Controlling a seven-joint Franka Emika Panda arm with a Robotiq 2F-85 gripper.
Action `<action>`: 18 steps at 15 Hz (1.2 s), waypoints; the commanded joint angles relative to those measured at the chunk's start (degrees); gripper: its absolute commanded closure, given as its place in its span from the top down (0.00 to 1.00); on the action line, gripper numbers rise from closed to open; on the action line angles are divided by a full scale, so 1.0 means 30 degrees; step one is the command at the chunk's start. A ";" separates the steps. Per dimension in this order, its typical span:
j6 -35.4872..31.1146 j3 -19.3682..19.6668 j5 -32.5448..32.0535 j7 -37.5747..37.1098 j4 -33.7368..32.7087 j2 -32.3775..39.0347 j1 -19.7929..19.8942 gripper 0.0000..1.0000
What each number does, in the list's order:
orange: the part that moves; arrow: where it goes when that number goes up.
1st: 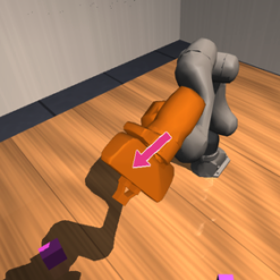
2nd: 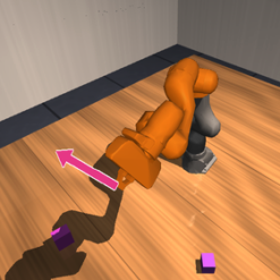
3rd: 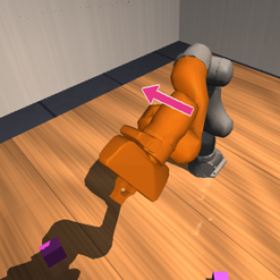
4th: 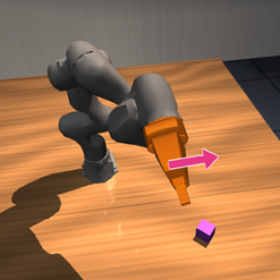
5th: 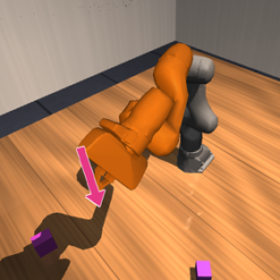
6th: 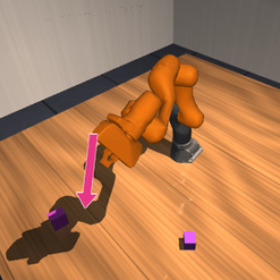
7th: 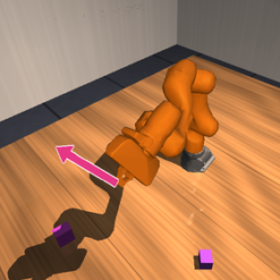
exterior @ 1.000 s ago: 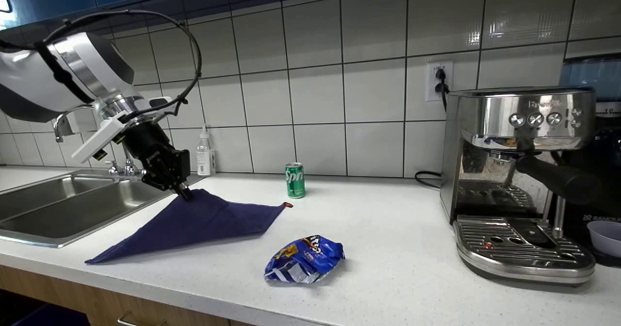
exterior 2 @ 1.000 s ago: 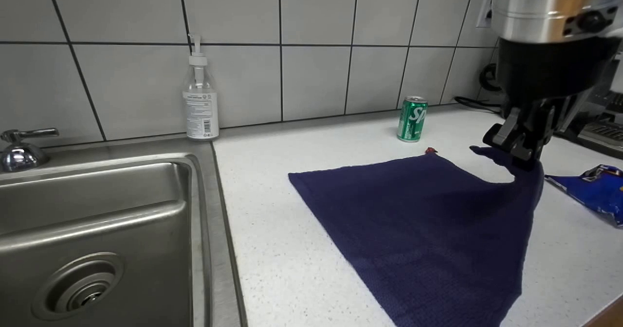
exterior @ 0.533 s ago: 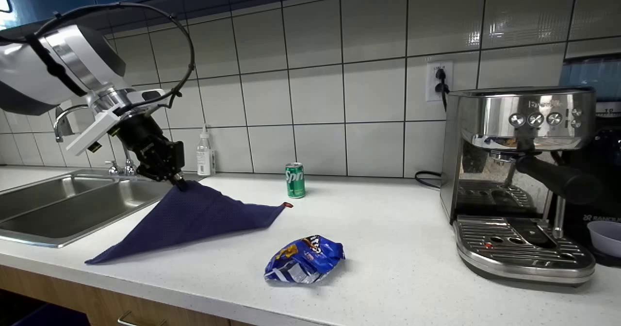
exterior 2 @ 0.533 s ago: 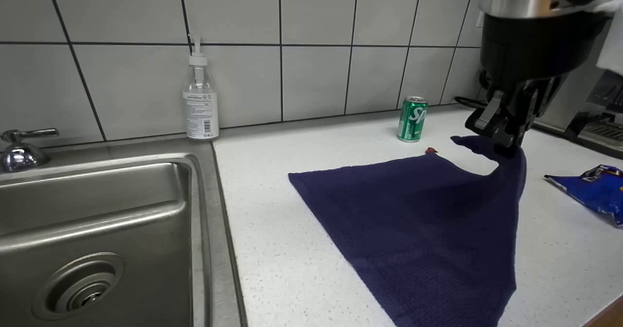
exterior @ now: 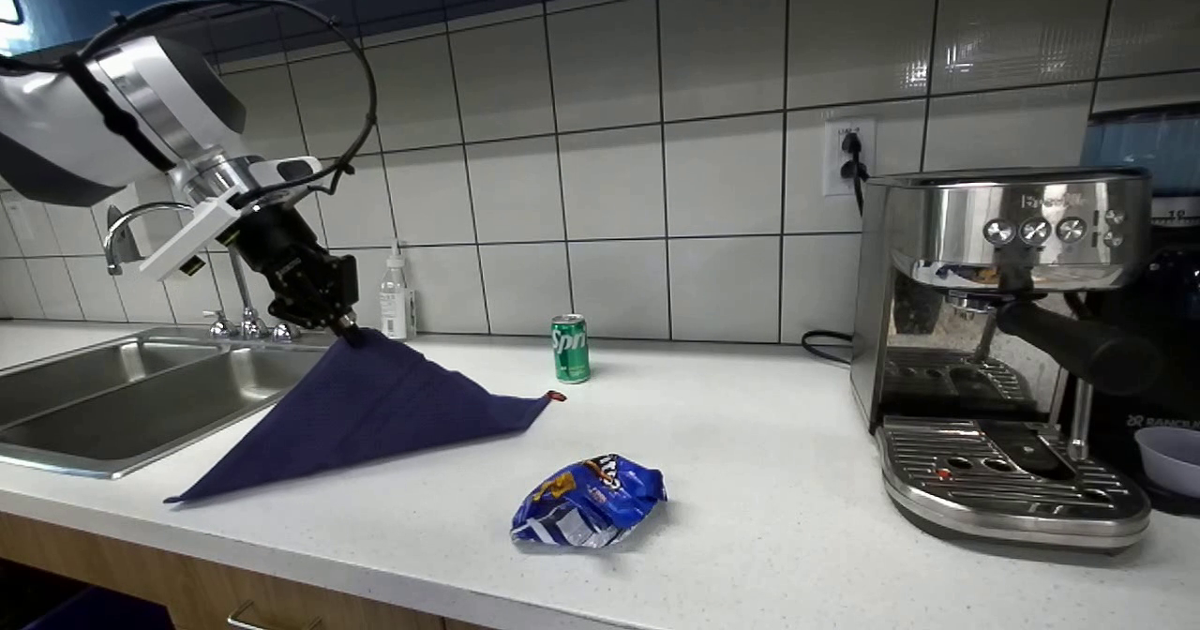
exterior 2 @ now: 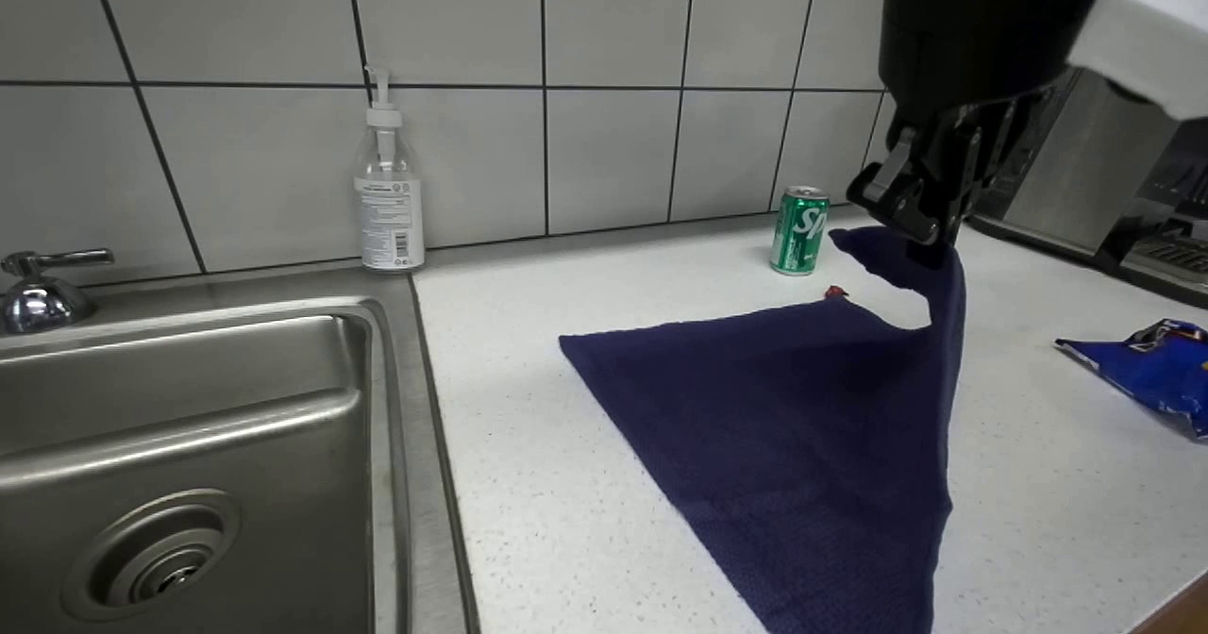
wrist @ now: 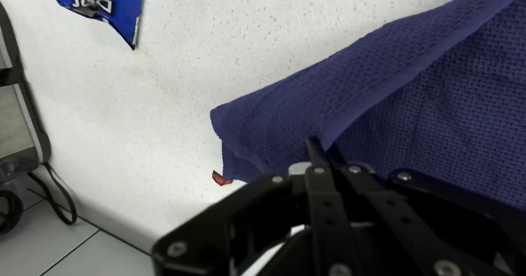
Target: Fold the towel into a triangle twice.
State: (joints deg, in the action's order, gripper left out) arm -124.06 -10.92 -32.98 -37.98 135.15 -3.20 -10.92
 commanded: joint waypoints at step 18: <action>0.0885 0.0082 -0.0792 -0.0596 -0.5219 0.4587 -0.1393 0.01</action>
State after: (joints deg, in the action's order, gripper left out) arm -123.79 -11.37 -33.70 -38.10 122.59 8.19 -13.74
